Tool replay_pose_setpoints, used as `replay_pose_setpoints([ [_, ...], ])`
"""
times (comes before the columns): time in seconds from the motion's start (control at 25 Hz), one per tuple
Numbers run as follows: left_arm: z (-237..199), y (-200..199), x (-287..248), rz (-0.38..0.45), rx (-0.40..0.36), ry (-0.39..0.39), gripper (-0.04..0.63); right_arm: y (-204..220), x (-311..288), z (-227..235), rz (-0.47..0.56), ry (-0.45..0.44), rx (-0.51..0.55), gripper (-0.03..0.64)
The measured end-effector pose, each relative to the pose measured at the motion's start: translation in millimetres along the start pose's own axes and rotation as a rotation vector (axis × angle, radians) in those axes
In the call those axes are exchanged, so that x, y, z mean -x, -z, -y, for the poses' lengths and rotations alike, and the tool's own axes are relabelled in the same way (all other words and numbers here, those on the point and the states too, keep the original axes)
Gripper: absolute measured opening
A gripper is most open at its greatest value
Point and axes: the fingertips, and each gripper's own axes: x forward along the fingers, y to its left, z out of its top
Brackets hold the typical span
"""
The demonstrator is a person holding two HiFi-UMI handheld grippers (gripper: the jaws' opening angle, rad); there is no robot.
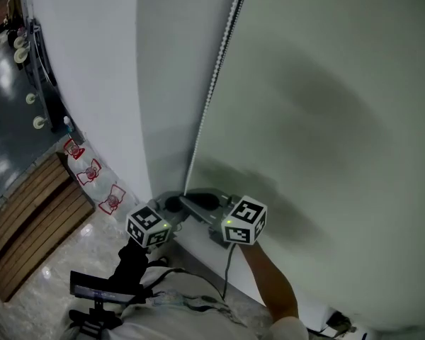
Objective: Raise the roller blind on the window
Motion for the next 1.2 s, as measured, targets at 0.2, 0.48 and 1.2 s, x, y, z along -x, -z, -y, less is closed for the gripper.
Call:
replay_pose_setpoints([
  [0.2, -6, -5, 3, 0.019, 0.004, -0.019, -0.002, -18, 1, -1, 0.031, -0.002, 0.091, 0.065],
  [0.48, -4, 3, 3, 0.017, -0.001, -0.017, -0.002, -89, 8, 10, 0.175, -0.009, 0.113, 0.071],
  [1.2, -5, 5, 1, 0.003, -0.005, -0.016, -0.002, -282, 35, -4, 0.372, -0.071, 0.335, 0.06],
])
